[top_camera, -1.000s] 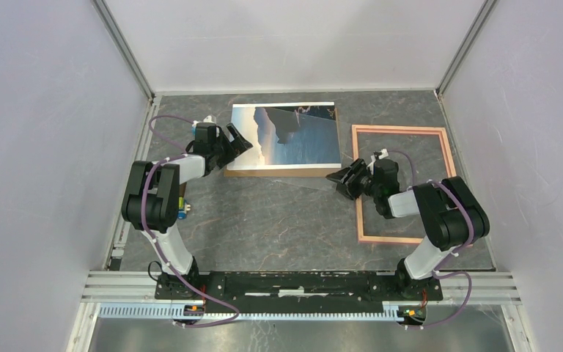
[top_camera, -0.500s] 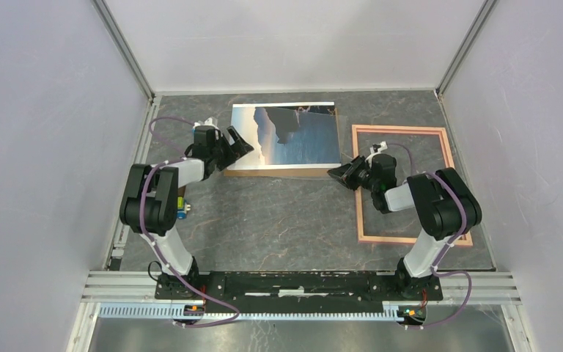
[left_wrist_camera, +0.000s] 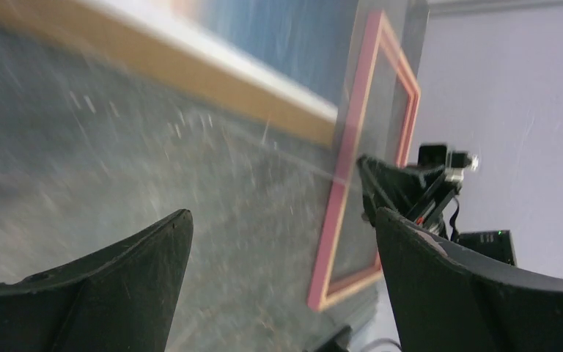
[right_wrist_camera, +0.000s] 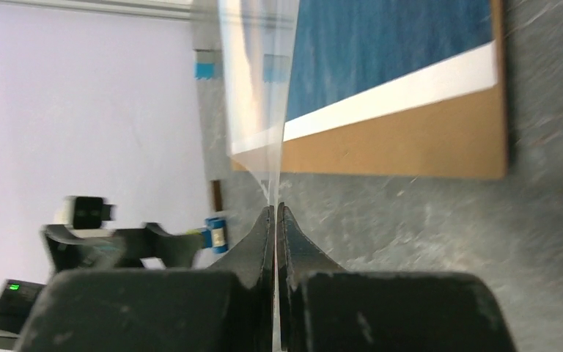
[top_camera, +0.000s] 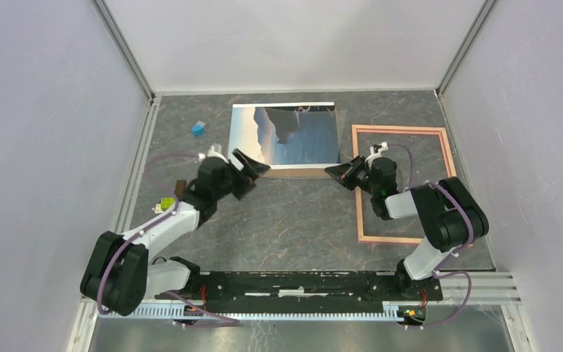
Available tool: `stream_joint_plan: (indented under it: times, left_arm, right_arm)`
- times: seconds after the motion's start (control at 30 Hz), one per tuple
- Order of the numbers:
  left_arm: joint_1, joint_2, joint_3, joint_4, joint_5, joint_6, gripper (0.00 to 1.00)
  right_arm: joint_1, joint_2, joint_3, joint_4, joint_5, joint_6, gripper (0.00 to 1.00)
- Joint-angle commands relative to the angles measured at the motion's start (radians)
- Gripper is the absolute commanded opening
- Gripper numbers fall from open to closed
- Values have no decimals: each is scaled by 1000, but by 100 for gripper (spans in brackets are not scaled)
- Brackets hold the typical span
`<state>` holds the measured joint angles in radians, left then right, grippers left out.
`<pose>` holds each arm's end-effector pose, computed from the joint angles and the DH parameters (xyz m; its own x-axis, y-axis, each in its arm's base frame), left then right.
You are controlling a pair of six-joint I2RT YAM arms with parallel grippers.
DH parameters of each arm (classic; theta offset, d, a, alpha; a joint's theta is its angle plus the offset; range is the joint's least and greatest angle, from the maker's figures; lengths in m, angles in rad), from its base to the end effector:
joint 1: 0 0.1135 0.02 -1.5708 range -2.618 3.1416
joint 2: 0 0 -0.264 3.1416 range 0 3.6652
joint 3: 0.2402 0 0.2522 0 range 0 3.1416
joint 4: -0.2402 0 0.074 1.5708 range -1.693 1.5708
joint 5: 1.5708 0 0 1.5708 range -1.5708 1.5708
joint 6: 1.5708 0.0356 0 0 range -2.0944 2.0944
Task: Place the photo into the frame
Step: Pick up the photo frame item at the center of the board.
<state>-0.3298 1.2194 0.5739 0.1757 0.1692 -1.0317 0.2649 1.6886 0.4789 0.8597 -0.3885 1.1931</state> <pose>0.2423 -0.0893 0.2125 -0.6157 -0.6833 -0.3923 -0.1307 0.5796 -0.8043 0.2804 0.0900 0.1310 -0.6665 0.7105 -0.2257 0.0916 0.3785 0.9211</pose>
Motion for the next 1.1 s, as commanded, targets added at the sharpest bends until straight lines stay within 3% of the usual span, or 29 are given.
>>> stream_joint_plan:
  times: [0.0,0.07,0.17,0.4,0.5,0.67,0.87,1.07]
  left_arm:
    - [-192,-5,-95,129,-152,-370,100]
    - [-227,30,-118,213,-165,-419,100]
    - [-265,126,-202,487,-228,-495,100]
    - [-332,518,-240,1085,-259,-667,100]
    - [-383,684,-238,1338,-350,-742,97]
    - [-450,749,-219,1380,-489,-763,84]
    - [-479,724,-235,1366,-660,-778,56]
    - [-483,755,-208,1366,-690,-853,53]
  right_arm:
    - [38,-97,-91,168,60,142,0]
    - [43,-134,-124,170,67,172,0]
    - [47,-193,-162,141,65,189,0]
    - [52,-291,-247,138,54,227,0]
    - [55,-322,-252,98,56,215,0]
    - [56,-369,-290,77,63,215,0]
    - [58,-459,-326,-10,109,198,0]
    - [58,-526,-311,-89,111,189,0]
